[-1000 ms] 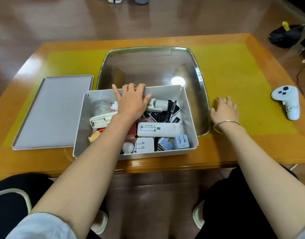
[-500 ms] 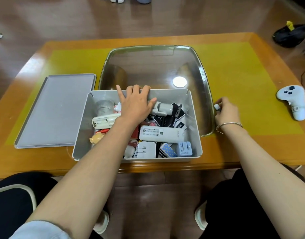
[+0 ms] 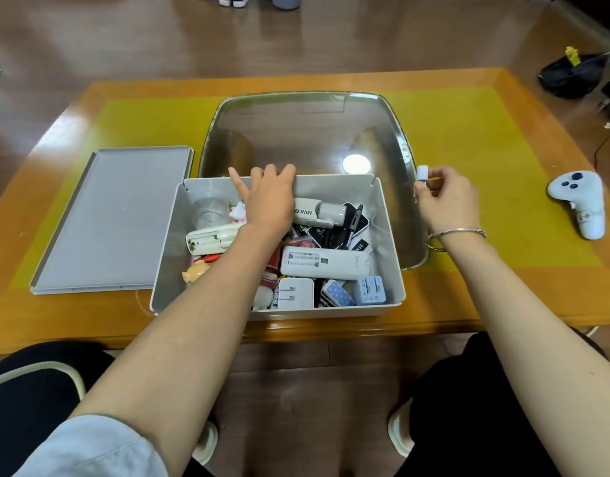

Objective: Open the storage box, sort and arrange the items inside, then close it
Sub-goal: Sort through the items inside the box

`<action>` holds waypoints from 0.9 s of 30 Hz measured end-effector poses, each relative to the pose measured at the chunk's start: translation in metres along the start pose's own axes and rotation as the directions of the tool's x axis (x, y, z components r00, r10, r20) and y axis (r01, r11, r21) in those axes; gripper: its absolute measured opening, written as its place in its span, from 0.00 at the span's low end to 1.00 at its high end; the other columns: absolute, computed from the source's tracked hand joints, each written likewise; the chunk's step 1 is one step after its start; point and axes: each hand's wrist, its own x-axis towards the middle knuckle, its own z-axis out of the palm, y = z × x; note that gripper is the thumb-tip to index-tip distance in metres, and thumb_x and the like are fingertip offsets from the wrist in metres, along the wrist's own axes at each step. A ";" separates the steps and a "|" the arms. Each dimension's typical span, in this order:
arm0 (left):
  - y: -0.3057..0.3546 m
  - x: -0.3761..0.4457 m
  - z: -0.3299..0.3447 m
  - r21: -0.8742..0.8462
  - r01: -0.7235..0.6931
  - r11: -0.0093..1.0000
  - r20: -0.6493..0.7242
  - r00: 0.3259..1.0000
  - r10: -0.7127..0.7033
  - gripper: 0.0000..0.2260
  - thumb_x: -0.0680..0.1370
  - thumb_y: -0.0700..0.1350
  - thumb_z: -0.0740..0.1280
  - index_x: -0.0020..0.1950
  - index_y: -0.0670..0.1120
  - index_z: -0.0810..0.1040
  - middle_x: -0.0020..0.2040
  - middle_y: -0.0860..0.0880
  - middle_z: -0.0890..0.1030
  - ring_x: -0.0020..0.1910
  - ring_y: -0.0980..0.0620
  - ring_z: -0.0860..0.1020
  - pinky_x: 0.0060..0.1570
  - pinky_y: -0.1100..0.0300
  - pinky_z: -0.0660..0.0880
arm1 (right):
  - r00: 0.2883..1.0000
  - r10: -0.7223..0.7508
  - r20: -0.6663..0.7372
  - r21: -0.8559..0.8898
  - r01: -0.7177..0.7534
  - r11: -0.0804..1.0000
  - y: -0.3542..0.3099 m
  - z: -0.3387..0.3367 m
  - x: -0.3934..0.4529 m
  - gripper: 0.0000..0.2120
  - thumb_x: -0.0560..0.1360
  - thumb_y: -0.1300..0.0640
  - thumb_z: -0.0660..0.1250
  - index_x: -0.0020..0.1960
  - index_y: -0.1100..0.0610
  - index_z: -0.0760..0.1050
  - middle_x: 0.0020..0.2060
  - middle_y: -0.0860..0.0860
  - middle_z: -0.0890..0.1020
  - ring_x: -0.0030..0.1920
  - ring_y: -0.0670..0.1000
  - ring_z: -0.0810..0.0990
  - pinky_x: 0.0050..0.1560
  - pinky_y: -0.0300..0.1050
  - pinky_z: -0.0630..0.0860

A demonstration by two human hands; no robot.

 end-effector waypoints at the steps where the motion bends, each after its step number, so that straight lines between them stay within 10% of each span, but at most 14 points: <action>1: 0.000 0.001 0.000 0.003 0.003 1.000 -0.007 1.000 -0.003 0.17 0.70 0.28 0.58 0.47 0.50 0.63 0.50 0.44 0.73 0.60 0.40 0.67 0.70 0.33 0.38 | 1.000 -0.008 -0.004 0.051 0.008 0.999 -0.008 -0.003 -0.003 0.11 0.75 0.58 0.65 0.55 0.60 0.75 0.40 0.55 0.81 0.43 0.56 0.79 0.44 0.43 0.69; 6: -0.003 0.005 -0.003 -0.041 -0.032 0.999 0.056 0.998 0.034 0.06 0.80 0.39 0.57 0.54 0.48 0.70 0.58 0.44 0.73 0.63 0.41 0.66 0.70 0.34 0.42 | 0.981 -0.138 0.135 0.283 0.096 0.954 -0.034 0.001 -0.024 0.06 0.76 0.59 0.65 0.52 0.55 0.75 0.42 0.58 0.82 0.35 0.48 0.74 0.35 0.31 0.67; 10: 0.006 -0.006 -0.011 -0.143 -0.237 0.961 -0.078 0.971 0.228 0.16 0.79 0.47 0.62 0.66 0.44 0.70 0.65 0.43 0.70 0.64 0.41 0.66 0.66 0.46 0.60 | 0.958 -0.168 0.235 0.214 0.117 0.970 -0.030 0.019 -0.037 0.08 0.76 0.56 0.64 0.54 0.55 0.74 0.43 0.50 0.80 0.49 0.58 0.76 0.53 0.57 0.72; 14: 0.027 -0.017 -0.011 -0.222 -0.455 0.863 0.018 0.883 0.470 0.17 0.78 0.51 0.64 0.64 0.45 0.72 0.60 0.46 0.74 0.59 0.44 0.70 0.58 0.50 0.67 | 0.967 -0.178 0.184 0.109 0.160 0.981 -0.022 0.026 -0.042 0.09 0.77 0.54 0.64 0.56 0.54 0.74 0.42 0.46 0.77 0.51 0.56 0.74 0.55 0.59 0.70; 19: 0.027 -0.017 0.011 -0.105 -0.407 0.907 0.279 0.864 0.420 0.26 0.77 0.60 0.63 0.70 0.49 0.65 0.68 0.47 0.70 0.67 0.45 0.66 0.64 0.49 0.62 | 0.965 -0.219 0.142 0.117 0.203 0.972 -0.023 0.032 -0.047 0.11 0.78 0.56 0.61 0.59 0.57 0.72 0.47 0.51 0.79 0.51 0.57 0.75 0.54 0.58 0.71; 27: 0.011 -0.007 0.012 -0.092 -0.349 0.933 0.276 0.891 0.360 0.21 0.77 0.52 0.66 0.67 0.47 0.68 0.63 0.44 0.69 0.62 0.41 0.67 0.58 0.48 0.65 | 0.963 -0.228 0.143 0.080 0.218 0.973 -0.022 0.034 -0.047 0.12 0.78 0.56 0.60 0.60 0.57 0.71 0.50 0.54 0.80 0.53 0.57 0.74 0.55 0.57 0.70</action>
